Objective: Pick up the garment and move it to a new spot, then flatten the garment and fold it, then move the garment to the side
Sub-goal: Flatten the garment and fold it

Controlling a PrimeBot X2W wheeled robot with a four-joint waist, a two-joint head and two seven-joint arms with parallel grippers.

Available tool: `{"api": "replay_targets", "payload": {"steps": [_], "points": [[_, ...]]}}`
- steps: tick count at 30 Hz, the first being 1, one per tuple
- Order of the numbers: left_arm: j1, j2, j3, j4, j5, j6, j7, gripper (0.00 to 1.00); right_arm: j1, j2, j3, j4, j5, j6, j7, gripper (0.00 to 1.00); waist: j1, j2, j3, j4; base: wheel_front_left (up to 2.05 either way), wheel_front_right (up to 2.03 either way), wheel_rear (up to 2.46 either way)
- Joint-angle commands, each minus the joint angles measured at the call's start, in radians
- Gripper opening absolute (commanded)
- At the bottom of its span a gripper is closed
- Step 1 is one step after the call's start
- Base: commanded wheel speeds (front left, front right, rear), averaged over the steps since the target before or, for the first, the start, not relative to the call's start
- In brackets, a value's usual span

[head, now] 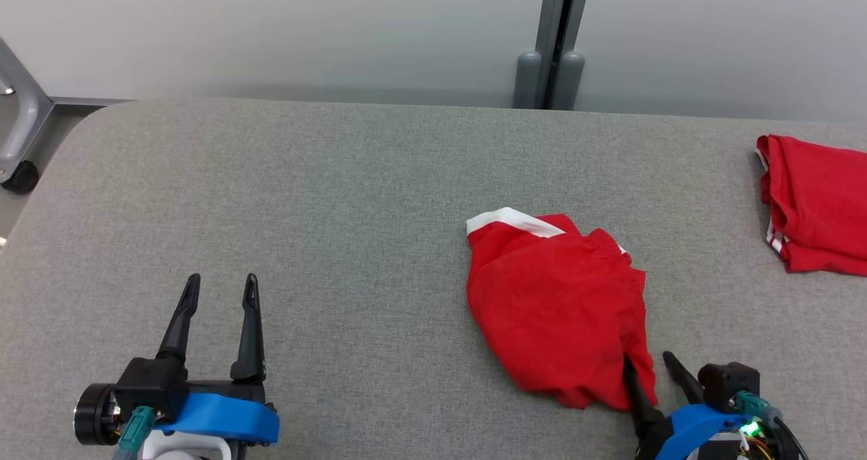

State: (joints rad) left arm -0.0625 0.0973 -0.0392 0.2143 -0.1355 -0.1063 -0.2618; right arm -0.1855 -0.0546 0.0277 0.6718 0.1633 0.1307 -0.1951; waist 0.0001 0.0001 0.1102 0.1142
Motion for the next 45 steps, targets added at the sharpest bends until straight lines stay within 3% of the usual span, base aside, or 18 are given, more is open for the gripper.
{"api": "replay_targets", "payload": {"steps": [1, 4, 5, 6, 7, 13, 26, 29, 35, 45], "points": [[-0.010, 0.001, 0.006, 0.001, 0.006, -0.002, -0.004, 1.00, -0.019, 0.000, 0.005, 0.009, 0.004, 0.000, -0.004, 1.00, -0.0001, -0.0001, 0.000, 0.000, 0.00, 0.00, 0.00], [-0.013, -0.003, 0.008, 0.002, 0.010, -0.005, -0.004, 1.00, -0.021, 0.003, 0.032, 0.057, 0.025, 0.000, -0.009, 1.00, -0.0001, -0.0001, 0.001, 0.000, 0.00, 0.00, 0.00], [-0.013, -0.005, 0.008, 0.002, 0.012, -0.004, -0.004, 1.00, -0.023, 0.003, 0.044, 0.070, 0.036, 0.000, -0.011, 0.40, -0.0001, -0.0001, 0.001, 0.000, 0.00, 0.00, 0.00], [-0.013, -0.006, 0.008, 0.003, 0.014, -0.005, -0.004, 1.00, -0.025, 0.004, 0.056, 0.081, 0.045, 0.000, -0.013, 0.06, -0.0001, -0.0001, 0.001, -0.001, 0.00, 0.00, 0.00], [-0.013, -0.008, 0.008, 0.004, 0.014, -0.005, -0.004, 1.00, -0.028, 0.004, 0.064, 0.089, 0.053, 0.000, -0.015, 0.00, -0.0001, -0.0001, 0.000, -0.002, 0.00, 0.00, 0.00], [-0.011, -0.017, 0.012, 0.007, 0.015, -0.007, -0.004, 1.00, -0.065, -0.010, 0.063, 0.106, 0.088, 0.000, -0.045, 0.00, -0.0001, -0.0001, 0.000, -0.013, 0.00, 0.00, 0.00], [-0.011, -0.026, 0.023, 0.004, 0.021, -0.013, -0.004, 1.00, -0.141, -0.235, -0.186, -0.011, 0.094, 0.000, -0.069, 0.00, -0.0001, -0.0001, -0.008, -0.035, 0.00, 0.00, 0.00], [-0.007, -0.027, 0.025, 0.005, 0.021, -0.015, -0.004, 1.00, -0.150, -0.262, -0.235, -0.063, 0.080, 0.000, -0.070, 0.00, -0.0001, -0.0001, -0.015, -0.036, 0.00, 0.00, 0.00], [0.001, -0.031, 0.027, 0.011, 0.014, -0.016, -0.004, 1.00, -0.143, -0.226, -0.222, -0.189, 0.047, 0.000, -0.042, 0.00, -0.0001, -0.0001, -0.031, -0.032, 0.00, 0.00, 0.00], [-0.008, -0.036, 0.021, 0.014, 0.014, -0.019, -0.004, 1.00, -0.157, -0.078, -0.002, -0.320, 0.037, 0.000, 0.014, 0.00, -0.0001, -0.0001, -0.041, 0.004, 0.00, 0.00, 0.00]]}}
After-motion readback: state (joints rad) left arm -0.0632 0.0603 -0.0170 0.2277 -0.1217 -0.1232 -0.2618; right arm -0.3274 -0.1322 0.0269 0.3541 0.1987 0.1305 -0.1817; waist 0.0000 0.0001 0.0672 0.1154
